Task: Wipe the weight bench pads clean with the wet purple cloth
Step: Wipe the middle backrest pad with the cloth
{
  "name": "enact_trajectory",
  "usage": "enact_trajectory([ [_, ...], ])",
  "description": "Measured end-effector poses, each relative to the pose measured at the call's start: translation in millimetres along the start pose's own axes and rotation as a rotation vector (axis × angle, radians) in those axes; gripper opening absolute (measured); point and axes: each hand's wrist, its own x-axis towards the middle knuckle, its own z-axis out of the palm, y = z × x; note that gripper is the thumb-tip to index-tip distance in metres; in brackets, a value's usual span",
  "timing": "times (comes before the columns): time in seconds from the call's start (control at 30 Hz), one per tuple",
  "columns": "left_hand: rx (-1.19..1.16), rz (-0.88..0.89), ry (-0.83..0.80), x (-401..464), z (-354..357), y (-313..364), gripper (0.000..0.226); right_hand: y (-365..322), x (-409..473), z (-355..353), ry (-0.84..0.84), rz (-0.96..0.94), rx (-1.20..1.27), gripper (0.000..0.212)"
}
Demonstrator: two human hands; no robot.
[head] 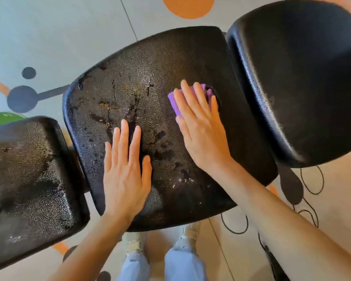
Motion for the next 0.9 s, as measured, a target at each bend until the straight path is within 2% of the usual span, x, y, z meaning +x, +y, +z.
enact_trajectory([
  [0.13, 0.048, -0.021, 0.002, 2, 0, 2, 0.062, -3, -122, -11, -0.143, -0.035, -0.017, 0.051],
  [0.2, 0.059, -0.019, -0.003, 1, 0, 2, 0.062, 6, -98, -7, -0.131, -0.051, 0.008, 0.050],
  [0.27, 0.064, -0.021, -0.003, 1, 0, 2, 0.062, 5, -38, -3, -0.061, -0.031, -0.008, 0.049],
  [0.33, 0.070, -0.019, 0.001, 1, 0, 3, 0.062, 4, -3, -2, -0.012, 0.034, -0.025, 0.050],
  [0.4, 0.071, -0.011, 0.005, 1, 0, 4, 0.062, 3, -32, -1, -0.013, 0.059, -0.020, 0.050],
  [0.53, 0.071, -0.017, 0.005, 1, -1, 4, 0.062, -4, -138, -12, -0.125, 0.027, 0.013, 0.050],
  [0.63, 0.090, -0.016, 0.010, 0, 0, 4, 0.061, 10, -68, -5, -0.075, 0.021, 0.015, 0.049],
  [0.73, 0.096, -0.006, 0.023, 0, 2, 4, 0.061, 11, -4, -2, 0.033, 0.127, 0.003, 0.049],
  [0.8, 0.091, 0.000, 0.030, -1, 3, 3, 0.060, 0, -40, 1, 0.034, 0.196, 0.000, 0.049],
  [0.9, 0.075, -0.001, 0.035, -1, 4, 2, 0.061, -22, -133, -4, -0.069, 0.199, 0.015, 0.050],
])
